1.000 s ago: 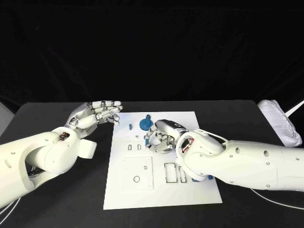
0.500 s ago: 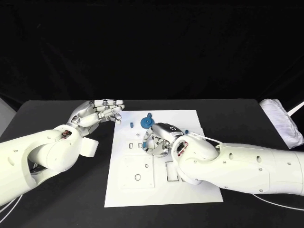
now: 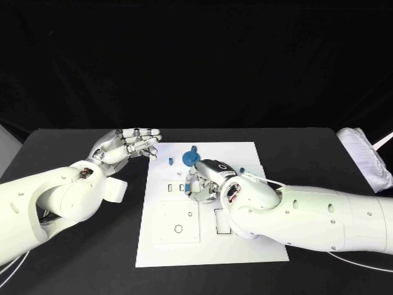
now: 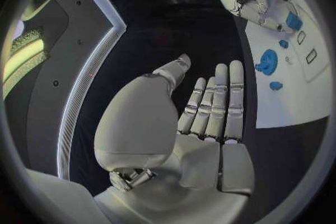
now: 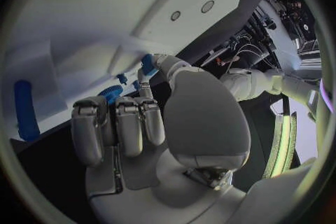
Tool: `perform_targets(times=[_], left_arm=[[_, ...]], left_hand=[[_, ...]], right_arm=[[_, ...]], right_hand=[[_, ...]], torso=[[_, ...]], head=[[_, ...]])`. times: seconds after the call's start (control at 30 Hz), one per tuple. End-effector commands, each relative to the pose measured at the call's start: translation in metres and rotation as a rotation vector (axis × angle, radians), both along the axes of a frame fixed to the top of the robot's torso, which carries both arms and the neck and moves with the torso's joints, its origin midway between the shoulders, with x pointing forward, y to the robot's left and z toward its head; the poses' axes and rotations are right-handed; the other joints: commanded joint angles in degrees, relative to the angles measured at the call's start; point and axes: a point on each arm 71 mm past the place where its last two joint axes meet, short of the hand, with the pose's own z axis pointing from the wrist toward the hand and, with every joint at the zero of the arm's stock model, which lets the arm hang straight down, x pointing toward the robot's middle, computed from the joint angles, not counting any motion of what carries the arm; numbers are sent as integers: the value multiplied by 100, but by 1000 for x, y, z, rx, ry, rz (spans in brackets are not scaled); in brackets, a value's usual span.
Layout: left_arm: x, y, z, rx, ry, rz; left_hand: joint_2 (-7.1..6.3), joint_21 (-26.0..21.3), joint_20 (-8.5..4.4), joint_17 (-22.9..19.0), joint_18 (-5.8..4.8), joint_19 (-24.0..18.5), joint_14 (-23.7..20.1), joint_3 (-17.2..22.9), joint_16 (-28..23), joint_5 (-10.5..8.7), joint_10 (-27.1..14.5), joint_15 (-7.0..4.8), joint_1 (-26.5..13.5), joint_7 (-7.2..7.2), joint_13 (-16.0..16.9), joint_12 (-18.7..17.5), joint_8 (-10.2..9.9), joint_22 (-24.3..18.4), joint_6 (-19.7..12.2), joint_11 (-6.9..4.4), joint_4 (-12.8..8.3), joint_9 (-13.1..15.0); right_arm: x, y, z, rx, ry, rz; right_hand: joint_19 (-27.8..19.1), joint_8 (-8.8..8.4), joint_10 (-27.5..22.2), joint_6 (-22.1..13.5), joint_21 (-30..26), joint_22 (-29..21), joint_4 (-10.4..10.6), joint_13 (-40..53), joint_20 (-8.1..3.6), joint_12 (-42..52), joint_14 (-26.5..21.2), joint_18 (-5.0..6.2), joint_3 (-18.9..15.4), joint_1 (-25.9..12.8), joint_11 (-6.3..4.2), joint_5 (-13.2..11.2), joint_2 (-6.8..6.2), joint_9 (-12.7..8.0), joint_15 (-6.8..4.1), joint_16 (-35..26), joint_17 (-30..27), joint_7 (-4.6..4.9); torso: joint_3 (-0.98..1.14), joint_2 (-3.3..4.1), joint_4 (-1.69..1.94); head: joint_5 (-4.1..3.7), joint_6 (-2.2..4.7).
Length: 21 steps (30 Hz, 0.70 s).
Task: Assemble the parts on the task board
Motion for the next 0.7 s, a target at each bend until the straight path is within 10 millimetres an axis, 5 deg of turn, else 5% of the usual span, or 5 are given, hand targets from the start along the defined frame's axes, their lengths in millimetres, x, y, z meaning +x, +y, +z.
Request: perform_targets(times=[0.03, 0.7], left_arm=[[-1, -3, 1, -6, -6, -22], [-1, -2, 1, -5, -4, -21]], left_hand=[[2, 25, -5, -7, 82, -28, -16, 6, 30, 6, 2, 10, -49, 54, 1, 19, 37, 9, 23, -2, 17, 5], [2, 25, -5, -7, 82, -28, -16, 6, 30, 6, 2, 10, -49, 54, 1, 19, 37, 9, 23, -2, 17, 5]], right_arm=[[0, 1, -1, -28, -16, 7], [1, 4, -1, -34, -34, 18]], right_hand=[[599, 22, 597, 9, 31, 1509, 25, 1508, -53, 38, 597, -81, 13, -34, -44, 13, 4, 202, -52, 33, 1505, -28], [599, -32, 514, -202, 31, 1509, 24, 1415, -29, -72, 596, -81, -10, -186, 14, -52, -156, 165, -12, 33, 1503, 45]], torso=[[4, 2, -2], [5, -3, -4]], head=[[2, 0], [5, -8]])
